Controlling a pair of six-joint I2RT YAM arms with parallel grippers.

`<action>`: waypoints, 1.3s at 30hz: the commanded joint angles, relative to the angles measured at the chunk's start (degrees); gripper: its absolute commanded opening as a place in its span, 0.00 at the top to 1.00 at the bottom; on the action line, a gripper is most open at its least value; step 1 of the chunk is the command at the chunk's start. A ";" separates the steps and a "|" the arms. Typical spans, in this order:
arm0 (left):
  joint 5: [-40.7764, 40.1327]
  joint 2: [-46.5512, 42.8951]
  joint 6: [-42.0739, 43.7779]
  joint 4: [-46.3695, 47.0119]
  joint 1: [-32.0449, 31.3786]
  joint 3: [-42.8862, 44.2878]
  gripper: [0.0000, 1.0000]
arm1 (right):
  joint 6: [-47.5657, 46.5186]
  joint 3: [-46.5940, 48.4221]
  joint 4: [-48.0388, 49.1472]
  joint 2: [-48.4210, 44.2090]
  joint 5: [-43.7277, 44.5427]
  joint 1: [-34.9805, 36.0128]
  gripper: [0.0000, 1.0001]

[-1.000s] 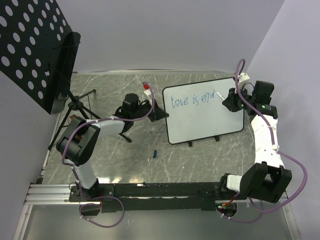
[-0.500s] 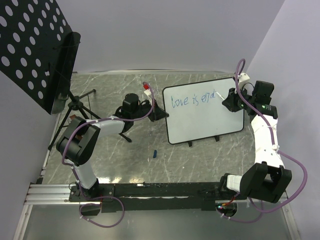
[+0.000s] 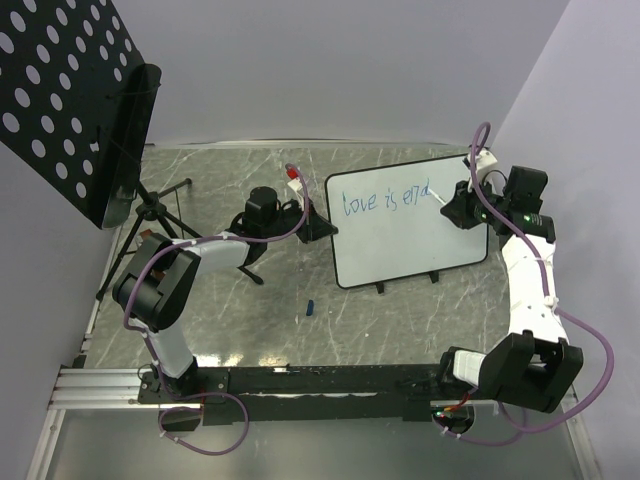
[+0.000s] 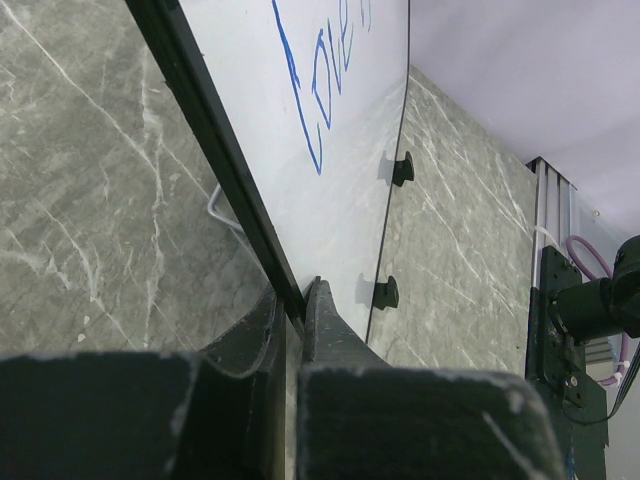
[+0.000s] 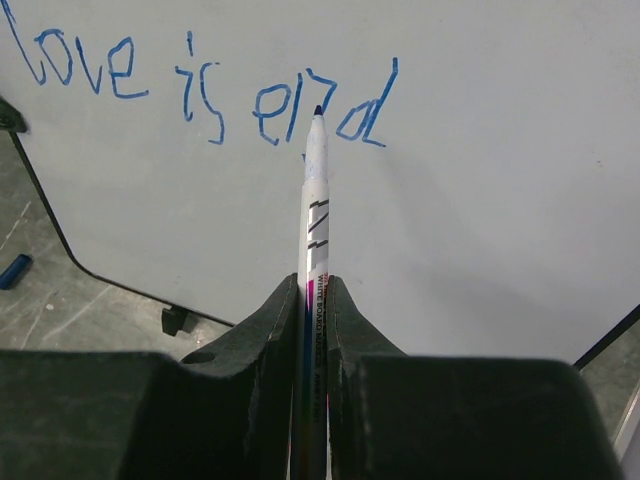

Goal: Write a sentence on the whiteboard

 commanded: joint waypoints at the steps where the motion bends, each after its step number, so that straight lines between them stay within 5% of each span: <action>1: -1.52 -0.35 8.51 -2.20 -0.70 -0.78 0.99 | -1.74 -0.43 0.36 -2.08 -1.78 -0.42 1.00; 39: -1.78 -0.18 9.30 -3.08 -1.14 -0.34 0.99 | 5.55 4.58 8.27 6.00 7.01 -0.07 1.00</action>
